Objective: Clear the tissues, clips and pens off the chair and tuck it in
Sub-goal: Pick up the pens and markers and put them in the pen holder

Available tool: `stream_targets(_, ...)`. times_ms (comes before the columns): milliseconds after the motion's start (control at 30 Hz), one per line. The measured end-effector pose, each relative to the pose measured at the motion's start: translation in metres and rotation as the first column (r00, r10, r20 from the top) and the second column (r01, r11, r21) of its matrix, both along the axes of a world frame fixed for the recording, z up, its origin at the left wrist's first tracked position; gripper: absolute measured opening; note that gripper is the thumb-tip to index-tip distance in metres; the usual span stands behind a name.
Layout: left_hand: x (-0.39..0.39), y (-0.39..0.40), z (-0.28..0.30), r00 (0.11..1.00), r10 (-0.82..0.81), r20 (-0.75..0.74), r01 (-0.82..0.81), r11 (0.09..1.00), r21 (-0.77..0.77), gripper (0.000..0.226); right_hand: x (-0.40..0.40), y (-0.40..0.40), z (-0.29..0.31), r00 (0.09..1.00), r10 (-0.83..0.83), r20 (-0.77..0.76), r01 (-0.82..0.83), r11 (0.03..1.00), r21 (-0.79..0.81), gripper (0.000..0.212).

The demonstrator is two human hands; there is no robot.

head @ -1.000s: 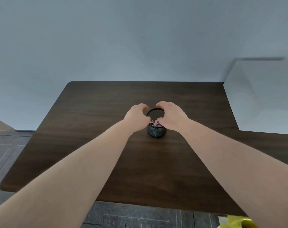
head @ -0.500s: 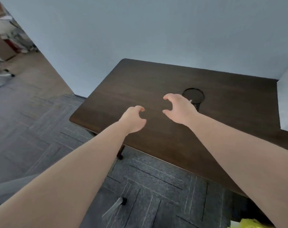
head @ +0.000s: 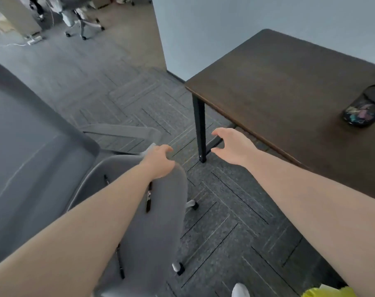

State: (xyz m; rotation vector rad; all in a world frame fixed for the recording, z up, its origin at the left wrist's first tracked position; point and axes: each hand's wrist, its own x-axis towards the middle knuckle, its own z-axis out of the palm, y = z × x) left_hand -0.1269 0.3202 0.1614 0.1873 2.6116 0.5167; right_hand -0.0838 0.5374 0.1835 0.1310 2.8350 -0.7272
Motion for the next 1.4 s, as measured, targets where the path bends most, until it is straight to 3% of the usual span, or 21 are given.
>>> stream_targets(267,0.056,-0.204,-0.067,0.973,0.213,0.092,-0.203,0.974,-0.104,0.046,0.019,-0.176,-0.07,0.979,0.068,0.193,-0.065,0.998,-0.02,0.053)
stream_targets(467,0.085,-0.291,-0.127,0.934,0.328,0.141,-0.299,0.935,-0.191,0.044,0.023,-0.252,-0.13,0.961,0.061,0.269,-0.057,0.998,-0.022,0.045)
stream_targets(767,0.074,-0.331,-0.207,0.98,0.184,0.073,-0.149,0.929,-0.338,0.041,-0.006,-0.291,-0.212,0.955,-0.003,0.298,-0.018,0.997,0.068,0.031)
stream_targets(1000,0.054,-0.333,-0.245,0.995,0.087,0.055,-0.054,0.897,-0.439,0.051,-0.023,-0.298,-0.252,0.949,-0.095,0.301,0.076,0.994,0.073,0.039)
stream_targets(1200,0.046,-0.331,-0.254,1.0,-0.006,0.005,0.008,0.847,-0.531,0.033,-0.021,-0.305,-0.268,0.944,-0.118,0.309,0.114,0.993,0.031,0.065)
stream_targets(1267,0.042,-0.33,-0.253,1.0,0.018,-0.018,-0.025,0.87,-0.493,0.03,-0.018,-0.31,-0.268,0.941,-0.114,0.319,0.124,0.992,-0.013,0.055)
stream_targets(1400,0.025,-0.324,-0.245,0.996,0.044,-0.083,-0.069,0.942,-0.329,0.023,-0.008,-0.323,-0.261,0.935,-0.079,0.346,0.111,0.991,-0.076,0.011)
